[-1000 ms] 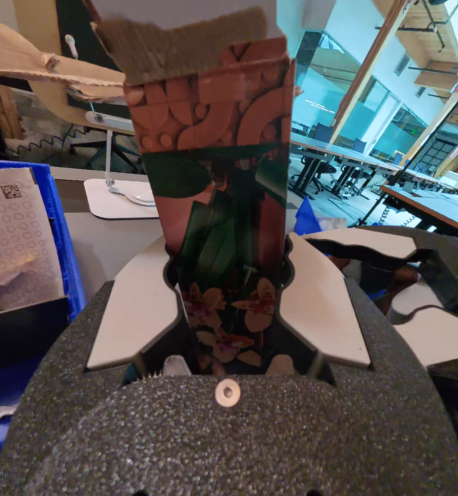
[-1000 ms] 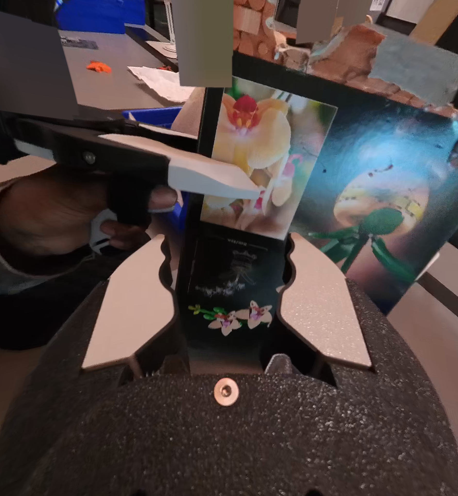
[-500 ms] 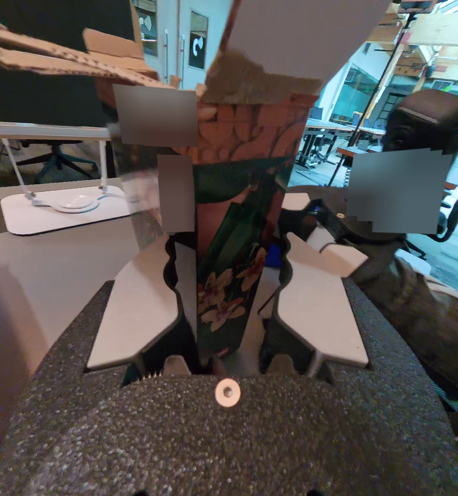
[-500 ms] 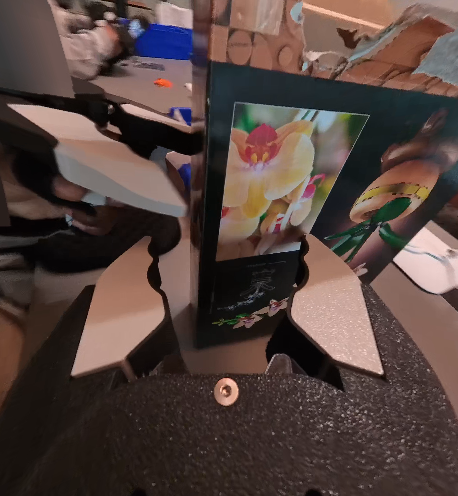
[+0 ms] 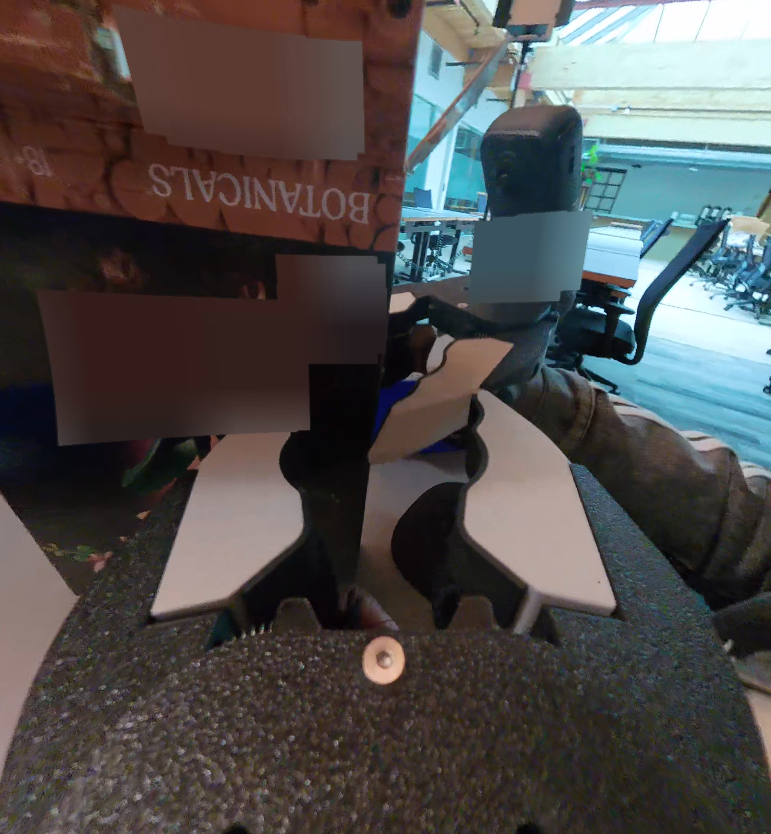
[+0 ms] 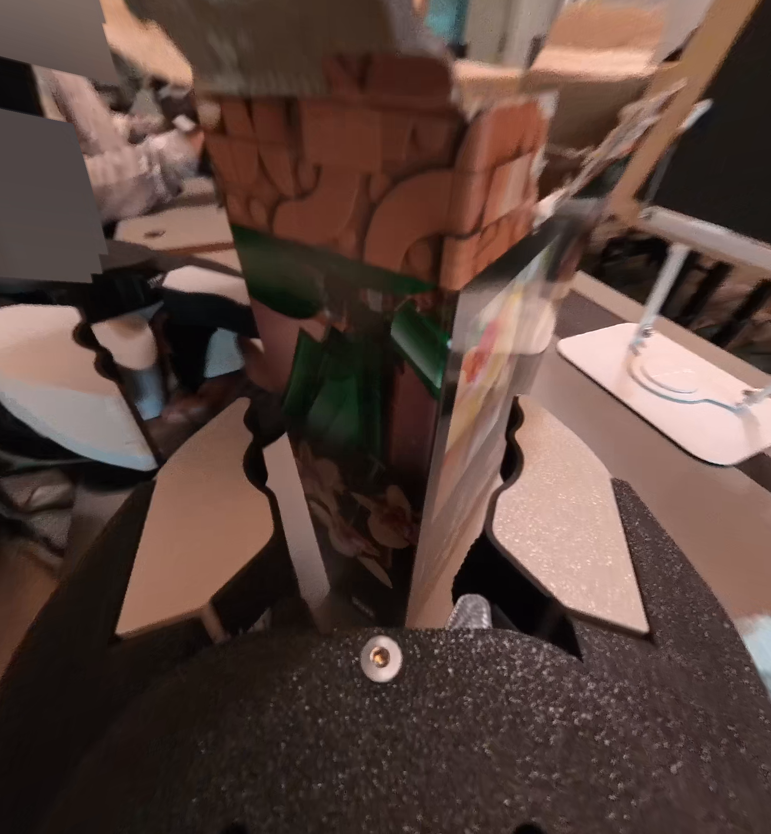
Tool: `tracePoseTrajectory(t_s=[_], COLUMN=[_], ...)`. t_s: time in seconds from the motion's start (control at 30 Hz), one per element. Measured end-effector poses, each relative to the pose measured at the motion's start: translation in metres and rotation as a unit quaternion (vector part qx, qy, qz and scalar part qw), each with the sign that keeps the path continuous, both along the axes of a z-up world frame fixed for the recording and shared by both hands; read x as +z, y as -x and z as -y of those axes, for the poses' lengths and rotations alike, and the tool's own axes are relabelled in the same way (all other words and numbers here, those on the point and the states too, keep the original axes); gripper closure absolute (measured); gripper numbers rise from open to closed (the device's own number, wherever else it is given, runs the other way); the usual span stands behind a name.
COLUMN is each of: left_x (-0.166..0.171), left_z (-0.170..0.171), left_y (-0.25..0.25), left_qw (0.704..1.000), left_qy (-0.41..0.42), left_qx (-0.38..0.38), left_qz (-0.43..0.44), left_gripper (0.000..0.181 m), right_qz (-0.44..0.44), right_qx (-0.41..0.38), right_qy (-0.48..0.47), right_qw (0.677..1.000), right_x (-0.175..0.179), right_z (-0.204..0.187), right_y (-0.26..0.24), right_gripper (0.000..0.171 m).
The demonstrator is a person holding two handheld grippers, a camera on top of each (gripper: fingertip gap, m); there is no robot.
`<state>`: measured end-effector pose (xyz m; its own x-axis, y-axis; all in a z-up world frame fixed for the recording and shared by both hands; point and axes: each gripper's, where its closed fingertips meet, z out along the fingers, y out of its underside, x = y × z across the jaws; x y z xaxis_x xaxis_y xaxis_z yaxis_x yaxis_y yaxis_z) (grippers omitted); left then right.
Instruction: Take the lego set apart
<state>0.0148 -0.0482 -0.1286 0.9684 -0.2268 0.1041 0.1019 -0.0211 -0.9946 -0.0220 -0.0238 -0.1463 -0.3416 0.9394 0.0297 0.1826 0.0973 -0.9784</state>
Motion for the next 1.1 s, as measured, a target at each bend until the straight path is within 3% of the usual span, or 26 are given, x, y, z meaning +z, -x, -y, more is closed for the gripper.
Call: tracePoseTrajectory(t_s=[0.2, 0.3, 0.33, 0.4, 0.5, 0.63, 0.73, 0.9, 1.1], left_x=[0.006, 0.009, 0.006, -0.003, -0.015, -0.014, -0.010, -0.014, -0.026], left_z=[0.037, 0.048, 0.050, 0.053, 0.059, 0.061, 0.058, 0.050, 0.044], left_y=[0.059, 0.091, 0.097, 0.102, 0.108, 0.122, 0.129, 0.103, 0.075], left_qw=[0.996, 0.991, 0.989, 0.986, 0.981, 0.985, 0.990, 0.977, 0.939], left_qy=[0.009, 0.029, 0.044, 0.076, 0.099, 0.074, 0.049, 0.011, -0.025], left_qx=[0.043, 0.076, 0.075, 0.059, 0.040, 0.029, 0.011, -0.053, -0.108], left_qz=[-0.073, -0.105, -0.116, -0.139, -0.164, -0.154, -0.130, -0.208, -0.325], left_gripper=[0.110, 0.109, 0.106, 0.101, 0.093, 0.086, 0.077, 0.071, 0.082], right_qz=[-0.054, -0.057, -0.055, -0.046, -0.042, -0.041, -0.037, -0.081, -0.087], right_qx=[-0.170, -0.249, -0.262, -0.264, -0.199, -0.014, 0.113, 0.227, 0.272], right_qy=[0.016, -0.045, -0.070, -0.092, -0.107, -0.133, -0.130, -0.145, -0.210], right_qw=[0.984, 0.966, 0.961, 0.959, 0.973, 0.990, 0.984, 0.960, 0.935], right_x=[0.026, 0.030, 0.030, 0.030, 0.029, 0.026, 0.023, 0.025, 0.017], right_z=[-0.010, -0.014, -0.015, -0.018, -0.020, -0.016, -0.012, -0.002, 0.010], right_y=[-0.009, 0.002, 0.007, 0.015, 0.021, 0.017, 0.008, -0.007, -0.022], right_gripper=[0.062, 0.056, 0.057, 0.076, 0.079, 0.080, 0.081, 0.081, 0.082])
